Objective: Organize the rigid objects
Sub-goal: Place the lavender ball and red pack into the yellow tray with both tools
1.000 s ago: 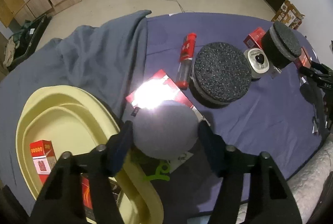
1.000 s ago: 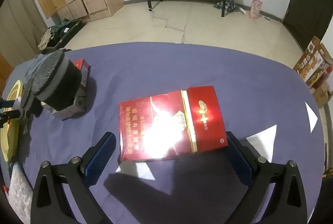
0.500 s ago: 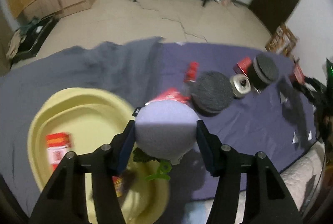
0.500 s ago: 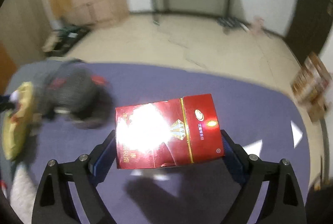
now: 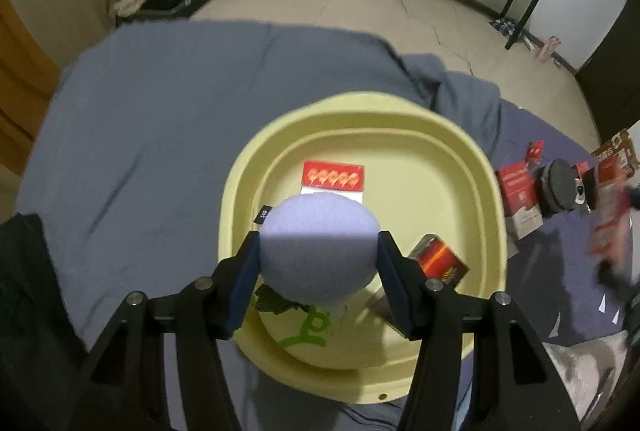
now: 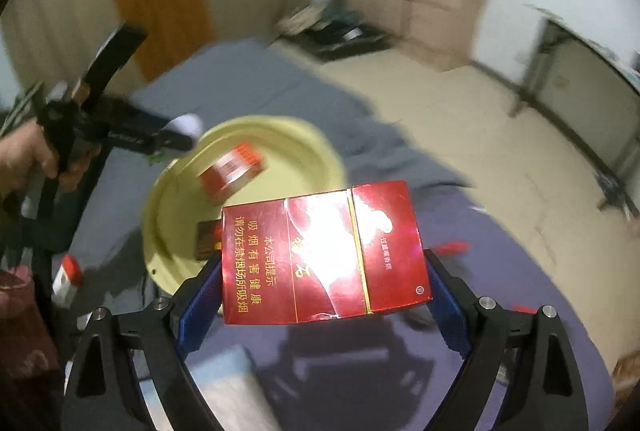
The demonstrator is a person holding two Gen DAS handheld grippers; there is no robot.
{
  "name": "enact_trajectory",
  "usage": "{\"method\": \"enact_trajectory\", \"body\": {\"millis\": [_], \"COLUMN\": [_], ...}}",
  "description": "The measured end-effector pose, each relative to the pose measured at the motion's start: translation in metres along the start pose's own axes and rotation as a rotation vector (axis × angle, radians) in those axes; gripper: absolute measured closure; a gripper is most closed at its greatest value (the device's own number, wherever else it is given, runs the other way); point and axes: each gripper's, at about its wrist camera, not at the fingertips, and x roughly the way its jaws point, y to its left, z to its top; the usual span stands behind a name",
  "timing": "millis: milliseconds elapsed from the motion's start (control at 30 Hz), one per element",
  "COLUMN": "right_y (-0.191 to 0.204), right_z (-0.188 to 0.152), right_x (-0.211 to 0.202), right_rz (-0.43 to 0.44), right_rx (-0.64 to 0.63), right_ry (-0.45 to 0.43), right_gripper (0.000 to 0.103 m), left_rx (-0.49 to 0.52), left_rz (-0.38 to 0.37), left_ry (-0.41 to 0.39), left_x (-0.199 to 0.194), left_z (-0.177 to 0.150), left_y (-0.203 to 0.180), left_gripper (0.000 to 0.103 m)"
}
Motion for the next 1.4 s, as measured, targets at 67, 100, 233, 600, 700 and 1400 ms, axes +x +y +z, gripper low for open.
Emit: {"method": "enact_trajectory", "body": {"millis": [67,100,233,600,700,1400], "right_y": [0.017,0.020,0.043,0.078,0.079,-0.081], "right_z": [0.012,0.019,0.041,0.035,0.032,-0.068], "right_x": [0.039,0.055,0.111,0.186,0.194,-0.020], "right_rz": [0.018,0.021,0.064,0.015,0.020,-0.223], "right_rx": [-0.021,-0.014,0.022,-0.061,-0.059,0.351], "right_ry": [0.042,0.052,0.088,0.203,0.202,-0.099], "right_gripper": [0.012,0.012,0.012,0.012,0.012,0.000], "left_rx": [-0.016,-0.023,-0.029,0.041,0.041,0.198], "left_rz": [-0.037,-0.041,-0.039,-0.043,-0.041,-0.104], "left_ry": [0.023,0.036,0.060,0.072,0.072,-0.071], "left_x": [0.017,0.025,0.044,0.077,0.076,-0.016], "left_z": [0.008,0.014,0.040,0.032,0.033,0.043], "left_y": [0.008,0.012,0.010,0.000,0.001,-0.136], "left_gripper": [0.044,0.044,0.044,0.044,0.044,0.000]}}
